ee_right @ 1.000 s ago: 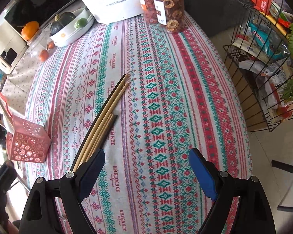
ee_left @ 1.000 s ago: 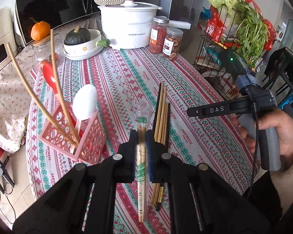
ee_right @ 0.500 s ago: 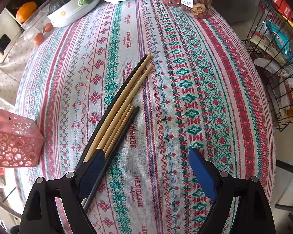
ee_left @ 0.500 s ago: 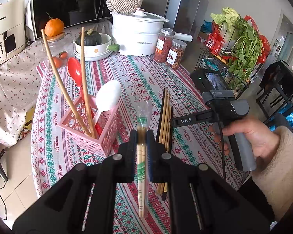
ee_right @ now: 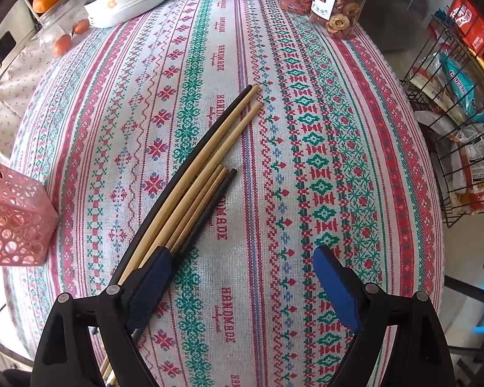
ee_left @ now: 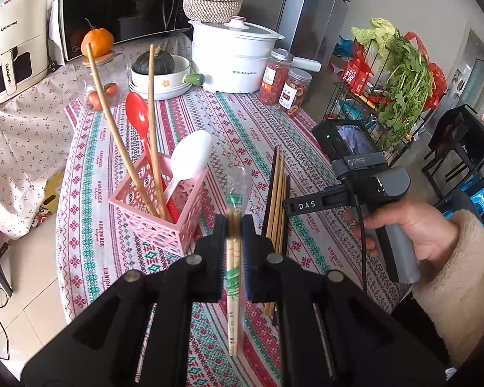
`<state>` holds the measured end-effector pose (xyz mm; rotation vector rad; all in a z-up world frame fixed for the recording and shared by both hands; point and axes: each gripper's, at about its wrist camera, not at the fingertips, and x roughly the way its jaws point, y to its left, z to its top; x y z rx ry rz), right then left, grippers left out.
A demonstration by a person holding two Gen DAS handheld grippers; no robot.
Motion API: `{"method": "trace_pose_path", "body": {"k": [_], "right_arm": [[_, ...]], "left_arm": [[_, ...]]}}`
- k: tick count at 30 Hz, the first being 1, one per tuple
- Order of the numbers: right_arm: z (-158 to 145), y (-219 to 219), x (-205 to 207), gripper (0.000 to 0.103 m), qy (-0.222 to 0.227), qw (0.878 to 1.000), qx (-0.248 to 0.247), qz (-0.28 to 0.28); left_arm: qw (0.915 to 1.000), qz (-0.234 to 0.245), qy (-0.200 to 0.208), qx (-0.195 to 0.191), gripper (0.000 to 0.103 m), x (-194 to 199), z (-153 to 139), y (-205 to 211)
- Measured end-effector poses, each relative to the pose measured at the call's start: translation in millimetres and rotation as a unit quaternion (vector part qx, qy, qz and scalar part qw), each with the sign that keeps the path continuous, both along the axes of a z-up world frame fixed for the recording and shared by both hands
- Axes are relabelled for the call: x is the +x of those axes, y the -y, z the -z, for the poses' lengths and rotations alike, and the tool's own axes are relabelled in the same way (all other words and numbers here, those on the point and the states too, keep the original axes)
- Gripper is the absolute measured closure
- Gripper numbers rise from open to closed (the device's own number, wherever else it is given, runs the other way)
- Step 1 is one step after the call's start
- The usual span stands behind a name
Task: Organize utensils
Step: 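Lift a labelled wooden chopstick upright with the left tool while the right tool reaches the pile, then grasp a black chopstick with the right tool and lift it upright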
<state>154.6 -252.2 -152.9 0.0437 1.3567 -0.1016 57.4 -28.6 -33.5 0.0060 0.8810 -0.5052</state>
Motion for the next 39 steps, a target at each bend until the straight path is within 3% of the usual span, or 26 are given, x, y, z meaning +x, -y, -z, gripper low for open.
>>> {"method": "trace_pose_path", "body": {"k": [10,17,20,26,27,31,33,39], "right_arm": [[6,19,1,0.013,-0.019,1.0,0.01,0.0],[8,-1,5,0.014,-0.008,1.0,-0.009,0.006],[5,-9,2,0.026,0.006,1.0,-0.006,-0.003],[-5,-16,-14,0.071,0.033,0.999,0.006,-0.015],[-6,-13,-16,0.082,0.037,0.999,0.012,-0.014],[-9,12,-21,0.1,0.056,0.995,0.087,0.006],[-17,19,-26,0.1,0.077,0.99,0.117,0.008],[-35,29,-40,0.099,0.107,0.984,0.139,-0.001]], "left_arm": [[1.0,-0.008,-0.001,-0.006,0.092,0,-2,-9],[1.0,-0.006,0.002,-0.007,0.092,-3,-3,-8],[0.9999,-0.008,0.002,-0.007,0.092,-3,-3,-10],[0.9999,-0.012,0.003,-0.009,0.092,-2,-4,-12],[0.9999,-0.012,0.004,-0.009,0.092,-2,-4,-12],[0.9998,-0.013,0.009,-0.009,0.092,-4,-6,-11],[0.9997,-0.015,0.013,-0.012,0.092,-6,-8,-13],[0.9993,-0.022,0.023,-0.022,0.092,-7,-16,-18]]}}
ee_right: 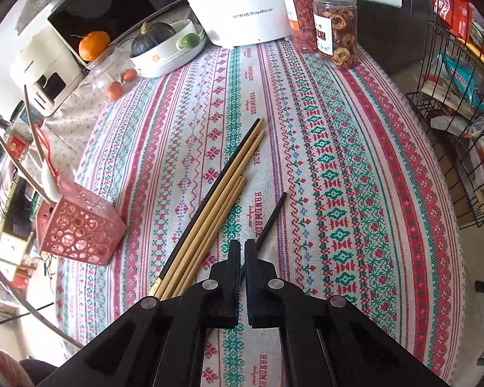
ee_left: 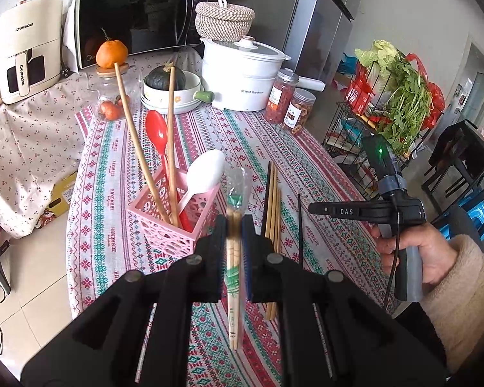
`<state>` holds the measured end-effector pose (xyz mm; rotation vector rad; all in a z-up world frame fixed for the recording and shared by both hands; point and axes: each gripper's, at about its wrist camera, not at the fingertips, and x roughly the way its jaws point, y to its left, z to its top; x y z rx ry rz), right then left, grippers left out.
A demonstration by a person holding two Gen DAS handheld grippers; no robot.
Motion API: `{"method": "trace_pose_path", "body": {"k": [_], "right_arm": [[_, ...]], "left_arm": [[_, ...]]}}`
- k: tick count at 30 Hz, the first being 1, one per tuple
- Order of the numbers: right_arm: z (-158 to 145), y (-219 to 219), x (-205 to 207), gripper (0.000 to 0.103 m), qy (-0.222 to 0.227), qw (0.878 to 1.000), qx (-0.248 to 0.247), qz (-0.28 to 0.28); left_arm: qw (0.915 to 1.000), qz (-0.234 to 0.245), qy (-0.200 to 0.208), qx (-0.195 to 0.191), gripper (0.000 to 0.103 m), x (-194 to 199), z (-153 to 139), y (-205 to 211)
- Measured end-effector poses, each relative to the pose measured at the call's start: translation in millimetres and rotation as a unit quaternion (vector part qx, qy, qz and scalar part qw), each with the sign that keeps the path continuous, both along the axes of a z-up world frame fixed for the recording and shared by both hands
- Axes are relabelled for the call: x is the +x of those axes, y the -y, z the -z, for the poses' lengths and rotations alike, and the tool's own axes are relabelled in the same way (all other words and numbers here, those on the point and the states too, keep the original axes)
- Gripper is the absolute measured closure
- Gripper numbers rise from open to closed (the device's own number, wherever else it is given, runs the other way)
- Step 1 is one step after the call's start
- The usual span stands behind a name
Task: Organize utensils
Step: 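Grasp a black chopstick with the right tool and lift it upright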
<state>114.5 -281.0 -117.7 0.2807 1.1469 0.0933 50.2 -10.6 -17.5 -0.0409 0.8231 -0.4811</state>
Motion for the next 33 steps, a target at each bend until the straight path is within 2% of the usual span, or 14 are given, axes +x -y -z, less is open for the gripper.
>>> {"method": "trace_pose_path", "body": {"k": [2,3,6,7,9,11,12,13,14,16,20,25,33], "right_arm": [[6,5,2,0.098,-0.016,1.0,0.0,0.017],[10,7,3,0.093,-0.025,0.999,-0.005,0.028],[18,2,7,0.061,-0.039,0.998,-0.029,0.049],[21,-3,9,0.057,-0.043,0.997,-0.04,0.047],[28,-17,14,0.055,-0.048,0.995,-0.077,0.035],[31,-38,16,0.055,-0.033,0.989,-0.141,0.008],[31,-48,16,0.062,-0.02,0.987,-0.159,-0.007],[30,-55,16,0.083,-0.012,0.987,-0.156,-0.023],[30,-60,16,0.091,-0.013,0.988,-0.151,-0.032],[31,-63,15,0.092,-0.011,0.988,-0.145,-0.042],[23,-48,11,0.097,0.002,0.997,-0.077,-0.031],[-22,-41,-14,0.098,0.084,0.995,-0.042,-0.037],[-93,-50,-59,0.098,0.216,0.974,-0.039,-0.055]], "left_arm": [[1.0,0.0,0.0,0.0,0.092,0,0,1],[1.0,0.0,0.0,0.0,0.092,0,1,1],[1.0,0.003,-0.001,0.002,0.092,-1,2,3],[1.0,0.004,-0.001,0.003,0.092,-1,2,4],[1.0,0.004,-0.002,0.003,0.092,-1,3,3],[1.0,0.002,-0.004,0.004,0.092,0,4,0],[1.0,0.001,-0.005,0.004,0.092,0,5,-1],[1.0,0.0,-0.006,0.004,0.092,0,5,-2],[1.0,-0.001,-0.007,0.004,0.092,0,5,-3],[1.0,-0.003,-0.007,0.003,0.092,0,5,-5],[1.0,-0.007,0.0,-0.004,0.092,-2,0,-9],[0.9996,-0.011,0.017,-0.019,0.092,-5,-11,-14],[0.9963,-0.026,0.063,-0.053,0.092,-13,-35,-26]]}}
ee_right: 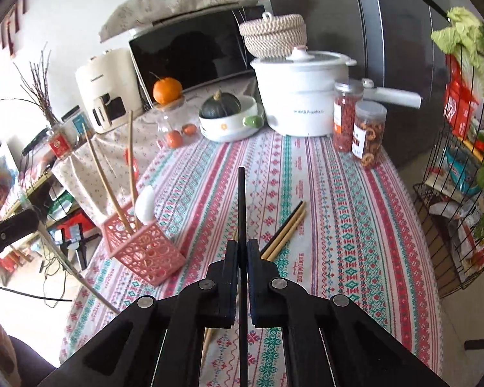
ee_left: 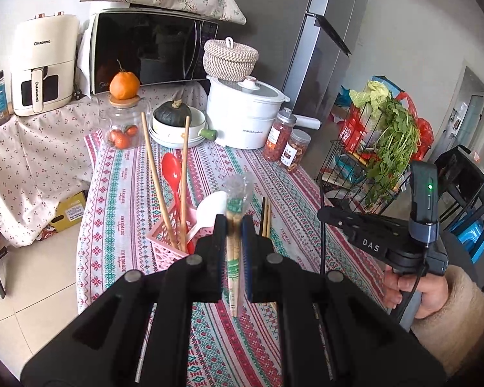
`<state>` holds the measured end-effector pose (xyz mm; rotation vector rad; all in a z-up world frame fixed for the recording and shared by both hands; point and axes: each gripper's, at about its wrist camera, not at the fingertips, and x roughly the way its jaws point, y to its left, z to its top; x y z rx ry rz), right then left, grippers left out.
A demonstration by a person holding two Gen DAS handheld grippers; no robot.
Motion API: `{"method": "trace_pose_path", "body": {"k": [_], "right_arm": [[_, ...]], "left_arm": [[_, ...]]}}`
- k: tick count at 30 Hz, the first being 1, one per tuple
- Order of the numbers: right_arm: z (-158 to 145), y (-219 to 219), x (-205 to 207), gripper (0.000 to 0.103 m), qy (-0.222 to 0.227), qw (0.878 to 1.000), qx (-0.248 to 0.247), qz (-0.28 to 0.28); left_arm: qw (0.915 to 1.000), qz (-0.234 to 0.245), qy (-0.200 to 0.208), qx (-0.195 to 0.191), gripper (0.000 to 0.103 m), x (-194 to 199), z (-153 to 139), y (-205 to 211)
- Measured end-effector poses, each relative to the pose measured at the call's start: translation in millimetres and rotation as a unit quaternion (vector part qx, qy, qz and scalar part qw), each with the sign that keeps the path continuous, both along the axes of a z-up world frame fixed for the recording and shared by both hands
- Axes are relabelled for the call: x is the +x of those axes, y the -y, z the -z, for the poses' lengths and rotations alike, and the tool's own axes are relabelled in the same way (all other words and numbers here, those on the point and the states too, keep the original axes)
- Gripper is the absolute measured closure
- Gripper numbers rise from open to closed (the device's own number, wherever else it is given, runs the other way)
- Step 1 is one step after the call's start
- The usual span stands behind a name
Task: Organize utensils
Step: 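Grasp a black chopstick with the right tool and lift it upright, then lower both held chopsticks into the pink basket and open both tools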
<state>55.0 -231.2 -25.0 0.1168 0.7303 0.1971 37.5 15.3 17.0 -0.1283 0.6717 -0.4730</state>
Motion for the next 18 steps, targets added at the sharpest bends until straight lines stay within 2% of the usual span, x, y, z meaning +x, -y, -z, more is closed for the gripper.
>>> {"method": "trace_pose_path", "body": {"k": [5,10,14,18], "right_arm": [[-37,-6,-21,0.098,0.076,0.997,0.014,-0.012],[-67,-14,-27,0.098,0.12,0.992,0.028,-0.023],[-84,-19,-26,0.098,0.138,0.989,0.038,-0.03],[-89,-27,-18,0.098,0.121,0.991,0.034,-0.046]], "left_arm": [[0.998,-0.023,0.05,-0.03,0.093,-7,-20,-13],[0.9893,-0.068,0.112,-0.064,0.093,-10,-37,-32],[0.9833,-0.101,0.139,-0.06,0.093,-3,-42,-39],[0.9835,-0.114,0.131,-0.051,0.093,9,-34,-41]]}}
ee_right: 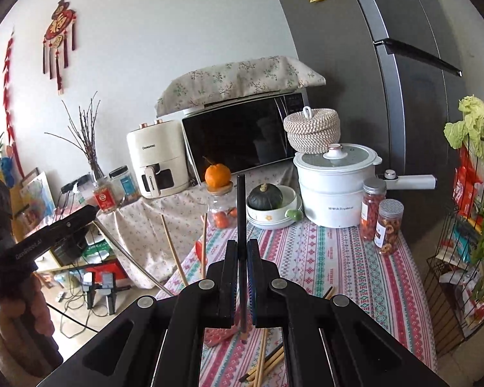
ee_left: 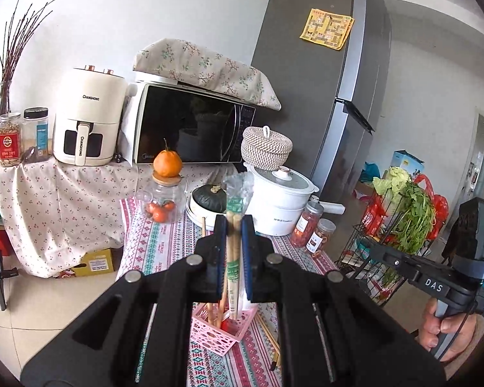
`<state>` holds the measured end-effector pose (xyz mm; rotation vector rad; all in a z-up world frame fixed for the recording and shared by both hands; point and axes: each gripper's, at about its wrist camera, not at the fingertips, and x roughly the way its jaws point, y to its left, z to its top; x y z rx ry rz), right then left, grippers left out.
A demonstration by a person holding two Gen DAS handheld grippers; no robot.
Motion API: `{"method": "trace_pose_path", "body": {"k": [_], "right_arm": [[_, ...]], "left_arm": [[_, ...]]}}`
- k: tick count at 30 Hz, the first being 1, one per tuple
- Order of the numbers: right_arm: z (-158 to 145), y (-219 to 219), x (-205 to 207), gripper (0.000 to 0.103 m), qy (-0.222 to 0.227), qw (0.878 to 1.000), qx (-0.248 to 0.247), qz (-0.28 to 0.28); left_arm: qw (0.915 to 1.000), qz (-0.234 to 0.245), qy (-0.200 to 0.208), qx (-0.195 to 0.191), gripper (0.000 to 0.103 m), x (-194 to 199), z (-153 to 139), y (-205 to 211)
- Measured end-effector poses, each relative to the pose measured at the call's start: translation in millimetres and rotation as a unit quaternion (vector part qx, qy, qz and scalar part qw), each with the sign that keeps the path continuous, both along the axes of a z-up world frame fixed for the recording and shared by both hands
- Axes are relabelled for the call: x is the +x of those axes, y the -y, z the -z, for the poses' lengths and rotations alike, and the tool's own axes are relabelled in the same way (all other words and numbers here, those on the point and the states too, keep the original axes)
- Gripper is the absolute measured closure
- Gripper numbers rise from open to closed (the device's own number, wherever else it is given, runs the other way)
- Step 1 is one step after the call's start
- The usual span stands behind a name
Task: Organize utensils
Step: 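Lower both held chopsticks into the pink basket and open both tools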
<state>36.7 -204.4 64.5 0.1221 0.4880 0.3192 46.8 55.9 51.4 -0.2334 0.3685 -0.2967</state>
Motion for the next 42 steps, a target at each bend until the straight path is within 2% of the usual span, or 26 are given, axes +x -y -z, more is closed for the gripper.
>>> {"method": "trace_pose_path", "body": {"k": [4,10,11,12,13,15,18,22,27,31,36,40,41,42], "right_arm": [[4,-7,4,0.098,-0.026,1.0,-0.007,-0.004],[-1,-9,2,0.098,-0.017,1.0,0.007,-0.009],[-4,-8,2,0.098,-0.015,1.0,0.012,-0.01],[-5,-8,2,0.098,-0.012,1.0,0.017,-0.01],[-7,-8,2,0.098,-0.01,1.0,0.021,-0.011],[-12,-9,3,0.098,-0.005,1.0,0.029,-0.011],[-16,-10,6,0.098,0.0,0.999,0.043,-0.011],[-22,-13,13,0.098,0.009,0.998,0.063,-0.013],[-23,-25,22,0.097,0.016,0.997,0.073,-0.02],[-12,-39,33,0.097,0.01,0.998,0.062,-0.022],[11,-55,51,0.097,-0.023,0.999,0.041,-0.022],[30,-57,64,0.096,-0.054,0.997,0.046,-0.022],[34,-55,66,0.095,-0.06,0.997,0.052,-0.022],[36,-52,67,0.09,-0.065,0.996,0.058,-0.022]], "left_arm": [[0.9996,-0.004,-0.022,0.019,0.093,12,13,4],[0.9972,0.021,-0.064,0.031,0.092,31,32,16],[0.9967,0.022,-0.068,0.036,0.088,33,35,19],[0.9964,0.02,-0.071,0.042,0.078,33,37,21],[0.9961,0.018,-0.073,0.046,0.06,34,38,23],[0.9962,0.014,-0.075,0.041,0.042,32,39,21],[0.9948,0.018,-0.093,0.038,0.039,31,39,18],[0.9917,0.012,-0.124,0.032,0.026,29,45,8],[0.9866,0.012,-0.161,0.025,0.023,25,56,-5],[0.9827,0.01,-0.182,0.03,0.021,24,65,-9],[0.9788,0.009,-0.203,0.026,0.021,26,71,-10],[0.9778,0.012,-0.208,0.027,0.021,25,73,-9],[0.9773,0.013,-0.209,0.028,0.021,25,73,-9],[0.9768,0.014,-0.212,0.029,0.021,26,74,-8]]}}
